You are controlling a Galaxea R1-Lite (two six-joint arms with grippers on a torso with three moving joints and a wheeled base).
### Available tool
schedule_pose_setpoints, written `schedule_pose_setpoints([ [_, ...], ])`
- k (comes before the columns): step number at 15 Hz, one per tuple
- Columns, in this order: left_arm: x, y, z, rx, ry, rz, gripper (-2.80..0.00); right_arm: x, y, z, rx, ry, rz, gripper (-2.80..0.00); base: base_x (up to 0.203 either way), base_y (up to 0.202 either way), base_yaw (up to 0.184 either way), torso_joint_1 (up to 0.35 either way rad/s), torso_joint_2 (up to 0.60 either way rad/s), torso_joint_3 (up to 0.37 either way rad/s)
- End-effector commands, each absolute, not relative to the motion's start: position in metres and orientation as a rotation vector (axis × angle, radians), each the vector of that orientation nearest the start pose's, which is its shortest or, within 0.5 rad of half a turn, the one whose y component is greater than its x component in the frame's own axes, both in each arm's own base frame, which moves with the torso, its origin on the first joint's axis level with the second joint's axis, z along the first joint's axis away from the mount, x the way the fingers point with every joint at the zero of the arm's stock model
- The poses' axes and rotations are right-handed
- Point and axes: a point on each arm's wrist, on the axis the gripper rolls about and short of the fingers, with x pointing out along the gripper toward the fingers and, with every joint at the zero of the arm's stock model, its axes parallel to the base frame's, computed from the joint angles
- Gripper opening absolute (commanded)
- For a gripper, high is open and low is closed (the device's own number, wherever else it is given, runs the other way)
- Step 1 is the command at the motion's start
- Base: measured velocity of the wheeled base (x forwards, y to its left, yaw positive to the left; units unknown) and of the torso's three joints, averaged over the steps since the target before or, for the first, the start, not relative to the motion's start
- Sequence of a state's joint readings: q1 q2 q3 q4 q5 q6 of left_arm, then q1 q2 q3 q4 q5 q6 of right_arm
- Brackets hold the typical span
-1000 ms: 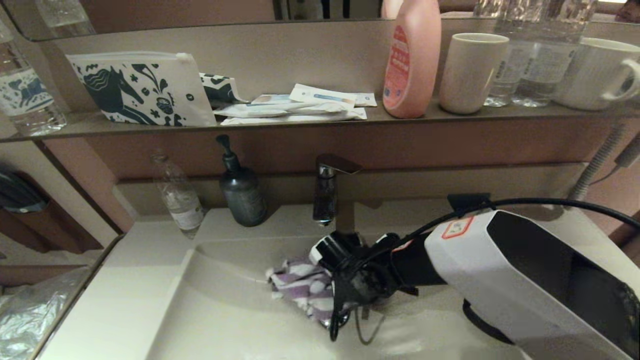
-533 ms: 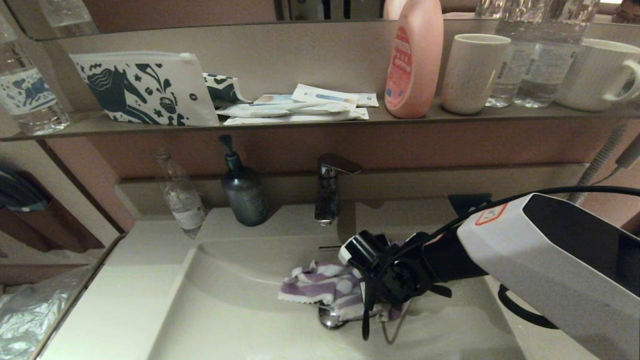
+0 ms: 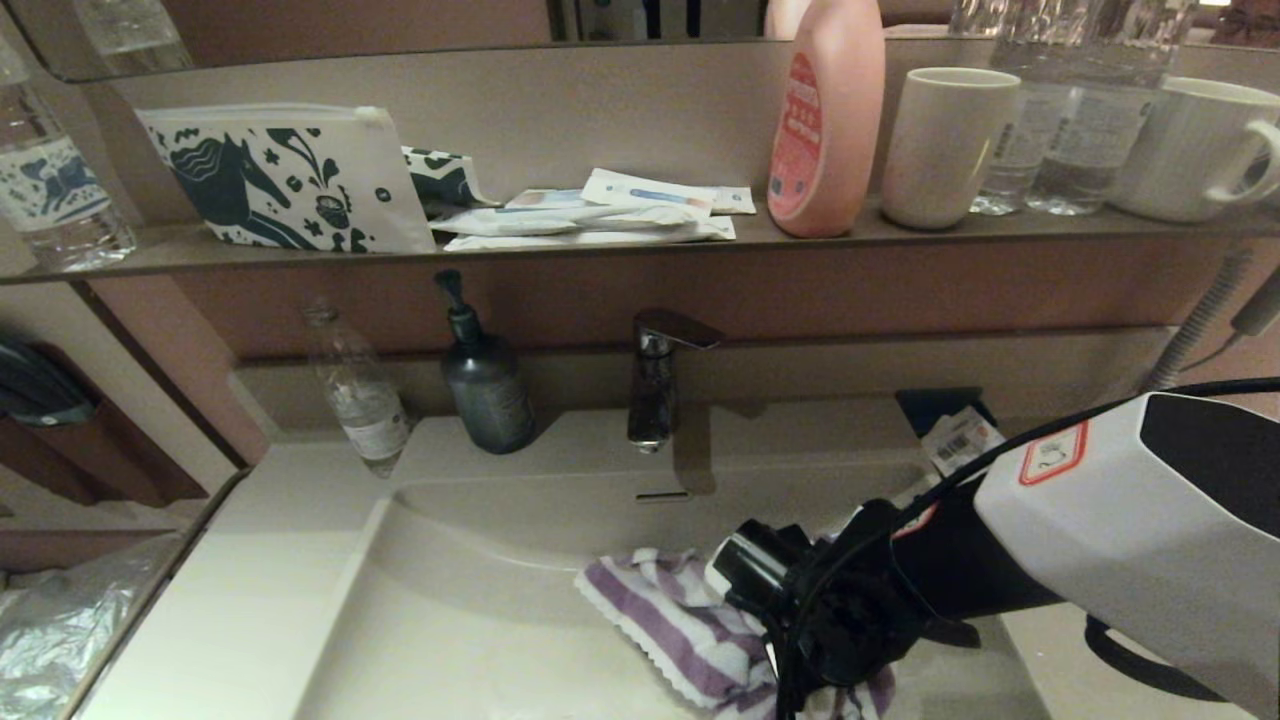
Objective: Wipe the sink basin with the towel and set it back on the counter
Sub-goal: Wipe the sink
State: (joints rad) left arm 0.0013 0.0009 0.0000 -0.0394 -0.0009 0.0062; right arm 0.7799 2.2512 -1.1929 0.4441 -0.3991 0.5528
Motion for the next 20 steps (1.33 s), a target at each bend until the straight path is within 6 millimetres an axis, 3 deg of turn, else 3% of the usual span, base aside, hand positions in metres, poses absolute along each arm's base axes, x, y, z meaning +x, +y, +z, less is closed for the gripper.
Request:
schedule_pose_setpoints([
  [1,-0.023,0.0,0.08,0.006,-0.038,0.0,-2.8,0.232,0.241,0.038,-0.35,1.233,0.022,-2.8,0.0,0.0,0.0,0.0,0.0,0.0],
  [5,-0.023,0.0,0.08,0.006,-0.038,0.0,-2.8,0.197,0.227,0.086,-0.318,1.194,0.076,-2.8,0.0,0.0,0.0,0.0,0.0,0.0],
  [8,-0.023,0.0,0.08,0.006,-0.038,0.0,-2.8,0.178,0.204,0.125,-0.24,1.15,0.089,-2.8,0.0,0.0,0.0,0.0,0.0,0.0],
  [12,-0.023,0.0,0.08,0.006,-0.038,0.001,-2.8,0.155,0.172,0.158,-0.178,1.11,0.087,-2.8,0.0,0.0,0.0,0.0,0.0,0.0],
  [17,-0.023,0.0,0.08,0.006,-0.038,0.002,-2.8,0.158,0.127,0.188,-0.011,1.019,-0.02,-2.8,0.0,0.0,0.0,0.0,0.0,0.0],
  [20,-0.023,0.0,0.08,0.006,-0.038,0.0,-2.8,0.16,0.114,0.203,0.058,0.938,-0.024,-2.8,0.0,0.0,0.0,0.0,0.0,0.0],
])
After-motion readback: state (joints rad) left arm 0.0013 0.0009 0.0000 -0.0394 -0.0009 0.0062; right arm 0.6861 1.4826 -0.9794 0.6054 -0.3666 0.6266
